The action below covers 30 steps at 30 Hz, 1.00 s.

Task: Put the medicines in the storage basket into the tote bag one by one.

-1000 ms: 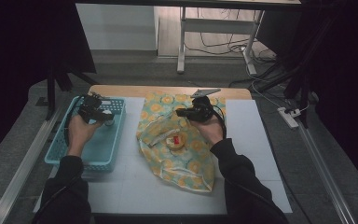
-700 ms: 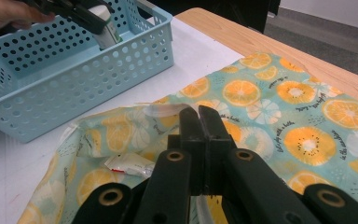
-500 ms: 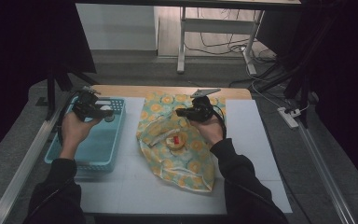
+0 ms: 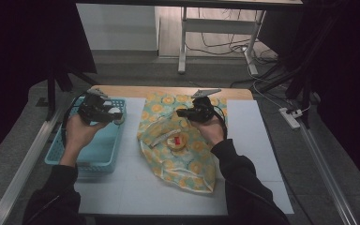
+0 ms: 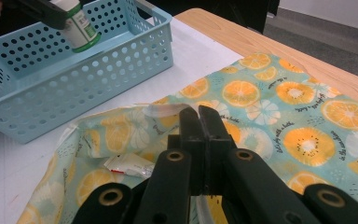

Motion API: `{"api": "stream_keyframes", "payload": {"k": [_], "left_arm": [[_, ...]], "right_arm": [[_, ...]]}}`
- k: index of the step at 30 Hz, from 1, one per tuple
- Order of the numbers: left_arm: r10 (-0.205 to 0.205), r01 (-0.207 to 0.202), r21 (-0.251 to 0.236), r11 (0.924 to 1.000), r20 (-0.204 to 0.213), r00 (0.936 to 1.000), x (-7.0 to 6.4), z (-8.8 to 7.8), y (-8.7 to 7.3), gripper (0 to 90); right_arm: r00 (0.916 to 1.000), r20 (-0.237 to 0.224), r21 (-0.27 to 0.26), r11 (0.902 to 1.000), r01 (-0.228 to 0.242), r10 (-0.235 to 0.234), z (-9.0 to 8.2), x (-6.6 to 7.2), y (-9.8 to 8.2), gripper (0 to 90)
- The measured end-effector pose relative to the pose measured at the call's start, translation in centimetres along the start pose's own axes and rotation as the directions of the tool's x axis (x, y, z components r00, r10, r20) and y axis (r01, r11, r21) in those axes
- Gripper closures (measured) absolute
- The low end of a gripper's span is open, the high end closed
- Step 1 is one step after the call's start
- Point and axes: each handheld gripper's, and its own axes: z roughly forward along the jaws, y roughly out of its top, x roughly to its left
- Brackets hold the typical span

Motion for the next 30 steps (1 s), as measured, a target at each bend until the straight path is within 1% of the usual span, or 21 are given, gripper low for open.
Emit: {"api": "stream_keyframes", "payload": {"k": [3,7,12,18,22,28,30], "left_arm": [[0.019,-0.019,-0.012,0.9997,0.026,0.9995,-1.0,-0.1,0.4,50.5],[0.048,-0.047,-0.024,0.9986,0.06,0.9971,-2.2,0.1,0.9,50.5],[0.08,-0.077,-0.033,0.9965,0.104,0.9913,-3.8,0.6,1.6,50.4],[0.128,-0.125,-0.029,0.9917,0.143,0.9813,-5.7,1.8,2.5,50.4],[0.161,-0.16,-0.023,0.9869,0.164,0.9731,-6.9,2.7,3.2,50.4],[0.192,-0.192,-0.021,0.9811,0.198,0.9611,-8.5,4.5,4.0,50.4],[0.198,-0.199,-0.019,0.9799,0.205,0.9584,-8.9,5.0,4.3,50.4]], "right_arm": [[1.0,0.001,0.0,1.0,0.0,0.0,0.0,0.0,0.0,90.0],[1.0,0.002,-0.001,1.0,-0.001,0.001,0.0,0.0,0.0,90.0],[1.0,0.003,-0.002,1.0,-0.001,0.001,0.0,0.0,0.0,90.0],[1.0,0.006,-0.001,1.0,-0.002,0.002,0.1,0.0,0.0,90.0],[1.0,0.007,0.0,1.0,0.001,-0.001,0.0,0.0,0.0,90.0],[0.9999,0.012,-0.002,1.0,0.001,-0.001,-0.1,-0.1,0.0,90.0],[0.9999,0.012,-0.002,1.0,0.002,-0.001,-0.1,-0.1,0.0,90.0]]}}
